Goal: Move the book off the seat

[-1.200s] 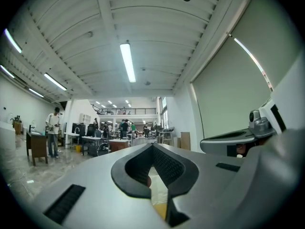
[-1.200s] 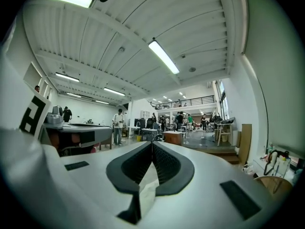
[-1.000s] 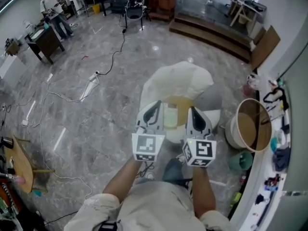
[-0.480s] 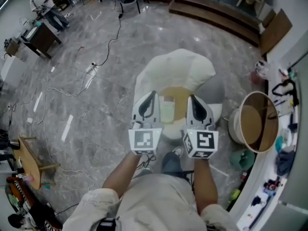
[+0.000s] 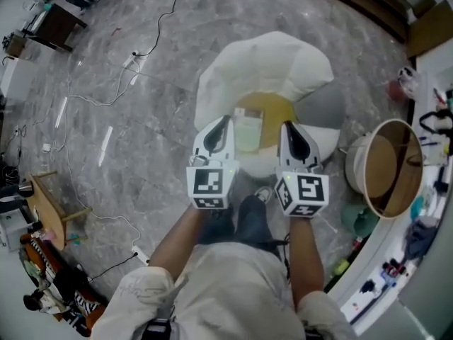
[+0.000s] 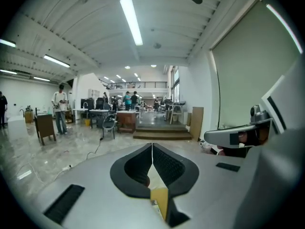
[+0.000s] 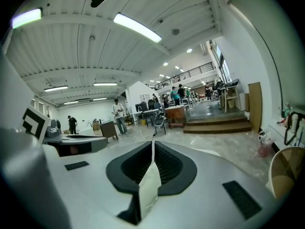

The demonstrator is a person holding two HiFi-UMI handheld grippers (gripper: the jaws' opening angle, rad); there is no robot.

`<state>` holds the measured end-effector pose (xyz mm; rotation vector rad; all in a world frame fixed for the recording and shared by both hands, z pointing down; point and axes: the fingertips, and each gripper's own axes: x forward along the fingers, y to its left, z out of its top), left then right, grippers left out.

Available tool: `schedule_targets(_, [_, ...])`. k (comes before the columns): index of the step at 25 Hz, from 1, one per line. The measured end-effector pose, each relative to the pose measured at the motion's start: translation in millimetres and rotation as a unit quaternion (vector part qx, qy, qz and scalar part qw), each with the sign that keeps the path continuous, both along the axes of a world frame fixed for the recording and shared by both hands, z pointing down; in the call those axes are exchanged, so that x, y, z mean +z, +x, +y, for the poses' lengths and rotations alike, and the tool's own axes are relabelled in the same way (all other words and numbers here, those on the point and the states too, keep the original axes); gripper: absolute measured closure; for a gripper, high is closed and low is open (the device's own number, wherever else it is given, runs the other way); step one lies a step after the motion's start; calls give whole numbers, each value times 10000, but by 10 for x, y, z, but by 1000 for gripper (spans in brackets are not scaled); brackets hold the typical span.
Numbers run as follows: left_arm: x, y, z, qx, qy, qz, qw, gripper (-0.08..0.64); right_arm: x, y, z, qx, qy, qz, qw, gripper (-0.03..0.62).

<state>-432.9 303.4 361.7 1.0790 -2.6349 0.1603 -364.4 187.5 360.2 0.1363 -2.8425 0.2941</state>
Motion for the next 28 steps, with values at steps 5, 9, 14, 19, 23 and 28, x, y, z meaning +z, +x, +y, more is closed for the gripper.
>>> schedule_targets(5, [744, -376, -36, 74, -405, 386, 9984, 555, 735, -386, 88, 8, -28, 528, 9986, 586])
schedule_targets(9, [1541, -627, -33, 194, -731, 887, 9932, 554, 1517, -613, 161, 143, -18, 1104, 9938, 584])
schedule_targets(14, [2761, -731, 47, 286, -1194, 1695, 9778, 546, 2680, -718, 145, 679, -384, 1851, 9796, 584])
schedule_targets(19, [4064, -705, 107, 54, -1471, 2947, 9442, 542, 3941, -718, 152, 977, -914, 2690, 9538, 584])
schedule_targets(23, [4958, -643, 178, 90, -1978, 3577, 9126, 512, 4832, -721, 224, 1004, -1313, 3292, 9297, 544])
schedule_targets(28, [5735, -662, 346, -194, -2103, 4185, 8833, 476, 5576, -739, 294, 951, -1532, 3713, 9108, 515])
